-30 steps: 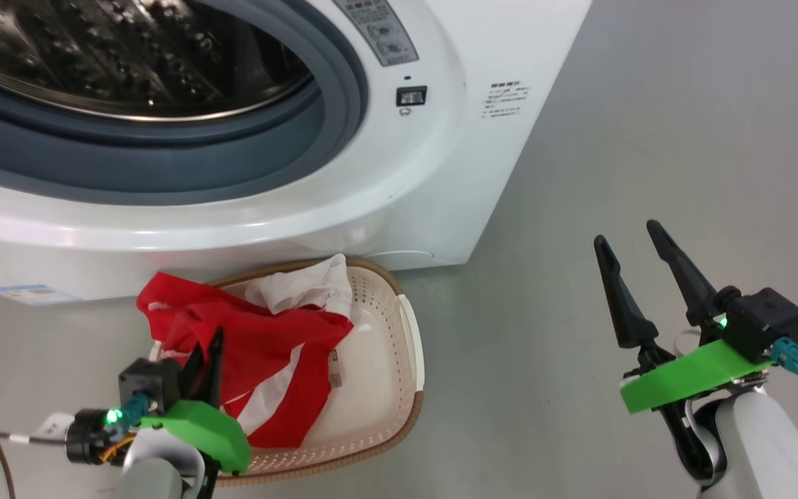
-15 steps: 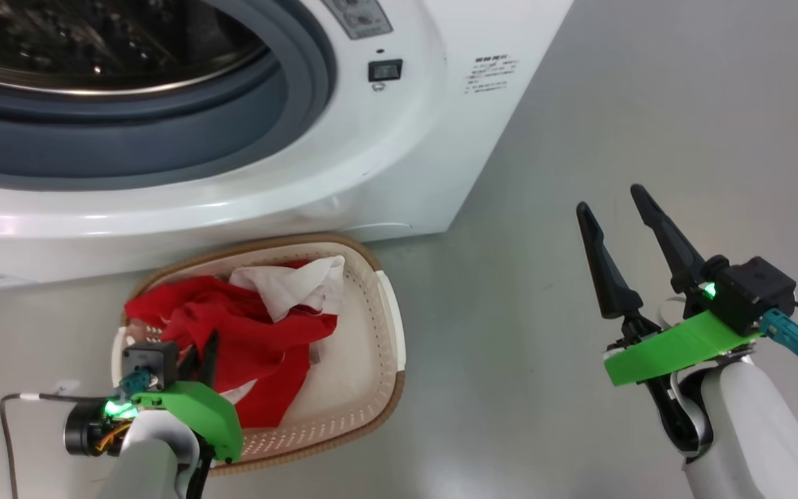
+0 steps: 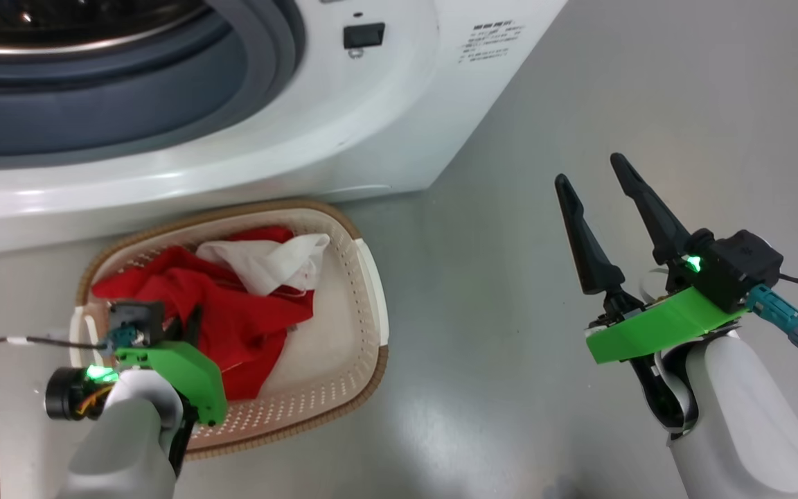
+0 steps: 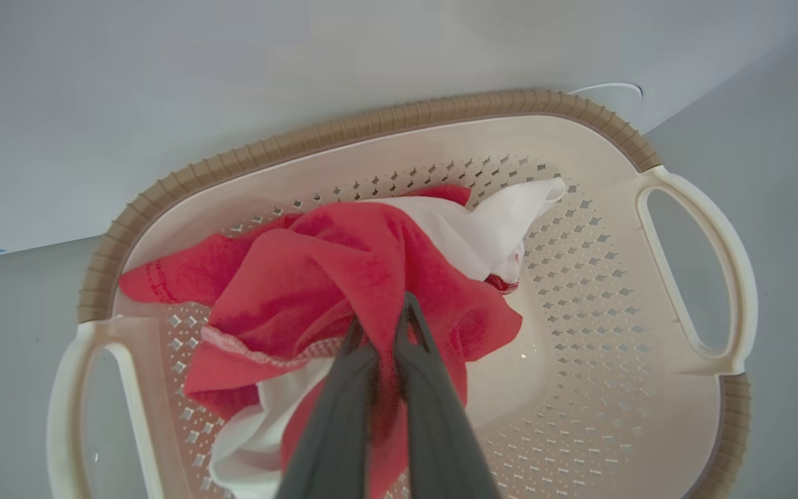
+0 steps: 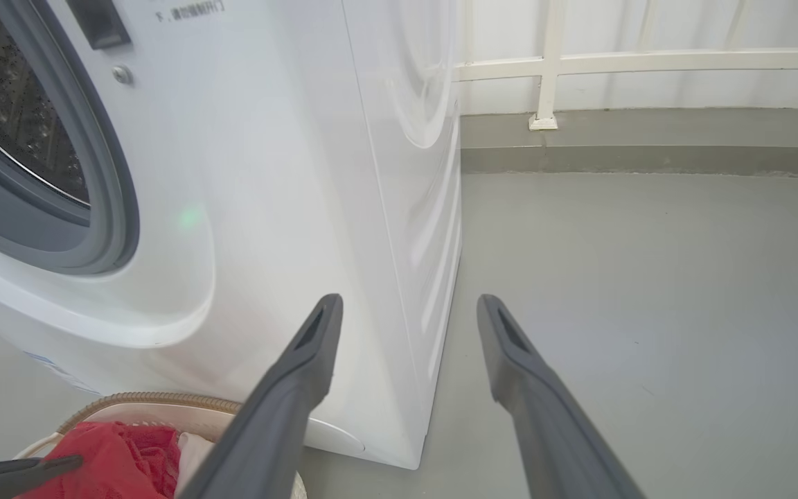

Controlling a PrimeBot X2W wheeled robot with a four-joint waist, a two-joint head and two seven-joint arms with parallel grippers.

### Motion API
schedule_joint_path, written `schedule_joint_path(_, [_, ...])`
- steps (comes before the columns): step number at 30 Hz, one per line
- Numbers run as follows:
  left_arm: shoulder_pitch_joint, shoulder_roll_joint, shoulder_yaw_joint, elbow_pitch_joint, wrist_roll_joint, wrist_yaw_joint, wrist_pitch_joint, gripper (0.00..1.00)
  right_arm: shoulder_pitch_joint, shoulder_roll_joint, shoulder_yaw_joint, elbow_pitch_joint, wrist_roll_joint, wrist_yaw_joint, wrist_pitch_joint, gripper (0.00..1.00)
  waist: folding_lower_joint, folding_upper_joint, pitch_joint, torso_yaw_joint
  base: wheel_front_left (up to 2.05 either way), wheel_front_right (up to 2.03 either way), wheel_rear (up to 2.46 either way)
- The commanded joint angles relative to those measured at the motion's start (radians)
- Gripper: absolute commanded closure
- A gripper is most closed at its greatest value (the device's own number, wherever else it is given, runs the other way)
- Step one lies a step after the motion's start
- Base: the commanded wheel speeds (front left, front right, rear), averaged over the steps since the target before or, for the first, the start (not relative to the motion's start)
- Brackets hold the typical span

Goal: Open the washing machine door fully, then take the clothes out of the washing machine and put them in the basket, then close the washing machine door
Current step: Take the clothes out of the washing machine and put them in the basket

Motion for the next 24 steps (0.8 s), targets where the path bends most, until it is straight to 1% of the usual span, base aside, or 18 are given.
schedule_joint_path(1, [-0.013, 0.036, 0.018, 0.013, 0.002, -0.006, -0.012, 1.00, 0.000, 0.005, 0.029, -0.025, 0.003, 0.002, -0.012, 0.00, 0.0000, -0.0001, 0.034, -0.011, 0.00, 0.00, 0.00])
schedule_joint_path(10, [-0.065, 0.048, 0.001, 0.082, -0.012, -0.009, -0.010, 1.00, -0.021, 0.011, 0.043, -0.026, -0.001, 0.002, -0.012, 0.00, 0.0000, -0.0001, 0.077, -0.029, 0.00, 0.00, 0.00])
schedule_joint_path(13, [-0.071, 0.051, 0.000, 0.089, -0.023, -0.009, -0.008, 0.93, -0.022, 0.012, 0.045, -0.026, -0.002, 0.002, -0.012, 0.00, 0.0000, -0.0001, 0.080, -0.032, 0.00, 0.00, 0.00])
schedule_joint_path(14, [-0.072, 0.052, 0.002, 0.091, -0.028, -0.009, -0.008, 0.88, -0.022, 0.012, 0.044, -0.025, -0.002, 0.002, -0.012, 0.00, 0.0000, -0.0001, 0.080, -0.031, 0.00, 0.00, 0.00])
schedule_joint_path(15, [-0.073, 0.051, 0.002, 0.092, -0.031, -0.009, -0.008, 0.85, -0.021, 0.012, 0.043, -0.024, -0.002, 0.002, -0.012, 0.00, 0.0000, -0.0001, 0.079, -0.031, 0.00, 0.00, 0.00])
schedule_joint_path(17, [-0.074, 0.050, 0.000, 0.094, -0.038, -0.010, -0.009, 0.72, -0.020, 0.012, 0.041, -0.021, -0.003, 0.002, -0.012, 0.00, 0.0000, -0.0001, 0.075, -0.029, 0.00, 0.00, 0.00])
schedule_joint_path(18, [-0.073, 0.050, 0.000, 0.095, -0.041, -0.010, -0.009, 0.63, -0.019, 0.012, 0.040, -0.020, -0.003, 0.002, -0.012, 0.00, 0.0000, -0.0001, 0.072, -0.028, 0.00, 0.00, 0.00])
schedule_joint_path(19, [-0.072, 0.049, 0.000, 0.095, -0.045, -0.010, -0.009, 0.49, -0.019, 0.013, 0.040, -0.018, -0.004, 0.002, -0.012, 0.00, 0.0000, -0.0001, 0.070, -0.027, 0.00, 0.00, 0.00])
schedule_joint_path(20, [-0.071, 0.049, -0.001, 0.096, -0.049, -0.010, -0.009, 0.11, -0.019, 0.013, 0.040, -0.017, -0.004, 0.002, -0.012, 0.00, 0.0000, -0.0001, 0.067, -0.026, 0.00, 0.00, 0.00])
schedule_joint_path(21, [-0.070, 0.048, 0.000, 0.096, -0.054, -0.010, -0.010, 0.00, -0.020, 0.013, 0.040, -0.015, -0.004, 0.002, -0.012, 0.00, 0.0000, -0.0001, 0.065, -0.025, 0.00, 0.00, 0.00])
schedule_joint_path(24, [-0.066, 0.045, -0.003, 0.097, -0.067, -0.010, -0.011, 0.00, -0.020, 0.012, 0.040, -0.013, -0.003, 0.002, -0.012, 0.00, 0.0000, -0.0001, 0.055, -0.023, 0.00, 0.00, 0.00])
